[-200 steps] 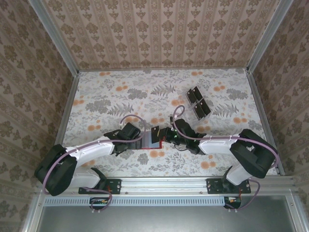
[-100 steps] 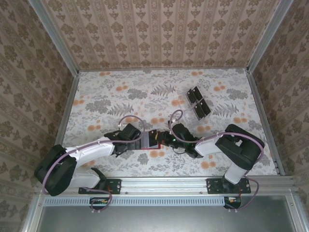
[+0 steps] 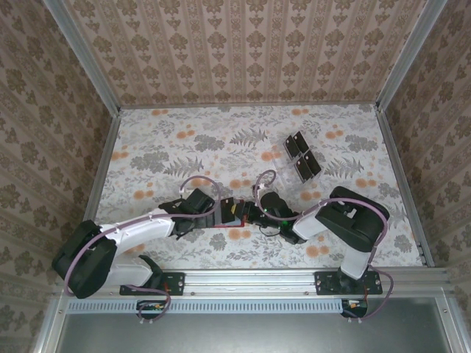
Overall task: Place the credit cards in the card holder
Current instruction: Insert the credit card into the card holder.
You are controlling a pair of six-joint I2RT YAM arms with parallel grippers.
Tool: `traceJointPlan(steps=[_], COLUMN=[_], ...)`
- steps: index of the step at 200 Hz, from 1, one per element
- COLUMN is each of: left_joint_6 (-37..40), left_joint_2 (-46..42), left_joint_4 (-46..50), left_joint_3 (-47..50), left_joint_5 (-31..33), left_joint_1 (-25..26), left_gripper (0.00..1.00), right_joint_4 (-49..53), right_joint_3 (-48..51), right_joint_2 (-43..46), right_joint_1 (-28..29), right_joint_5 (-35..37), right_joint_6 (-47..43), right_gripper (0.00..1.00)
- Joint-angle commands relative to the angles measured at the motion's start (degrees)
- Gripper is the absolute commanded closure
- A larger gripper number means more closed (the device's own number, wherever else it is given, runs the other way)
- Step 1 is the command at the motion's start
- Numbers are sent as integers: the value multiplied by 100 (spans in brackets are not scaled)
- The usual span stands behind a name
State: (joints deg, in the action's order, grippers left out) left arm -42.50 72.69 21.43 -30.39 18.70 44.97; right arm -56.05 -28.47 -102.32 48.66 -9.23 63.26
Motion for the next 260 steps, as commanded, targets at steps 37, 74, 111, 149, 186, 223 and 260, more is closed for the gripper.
traceJointPlan(steps=[37, 74, 111, 149, 186, 223, 260], left_joint_6=[-99, -86, -84, -92, -92, -88, -89], left_joint_2=[-25, -26, -26, -51, -75, -70, -70], left_joint_4=[169, 151, 154, 167, 168, 169, 163], left_joint_3=[142, 148, 163, 176, 183, 183, 187], left_joint_5=[99, 93, 92, 91, 108, 113, 108], left_joint_1=[25, 25, 21, 28, 23, 26, 28], left_gripper=[0, 0, 0, 0, 0, 0, 0], right_joint_4=[-741, -891, -1068, -1282, -1574, -1700, -1700], right_joint_3=[113, 105, 105, 78, 70, 78, 131], right_joint_2=[-339, -472, -608, -774, -976, -1078, -1079], right_joint_1=[102, 122, 135, 152, 172, 195, 211], right_joint_5=[325, 386, 455, 480, 475, 481, 483], right_joint_6=[130, 182, 272, 404, 548, 618, 620], right_gripper=[100, 100, 100, 100, 100, 100, 100])
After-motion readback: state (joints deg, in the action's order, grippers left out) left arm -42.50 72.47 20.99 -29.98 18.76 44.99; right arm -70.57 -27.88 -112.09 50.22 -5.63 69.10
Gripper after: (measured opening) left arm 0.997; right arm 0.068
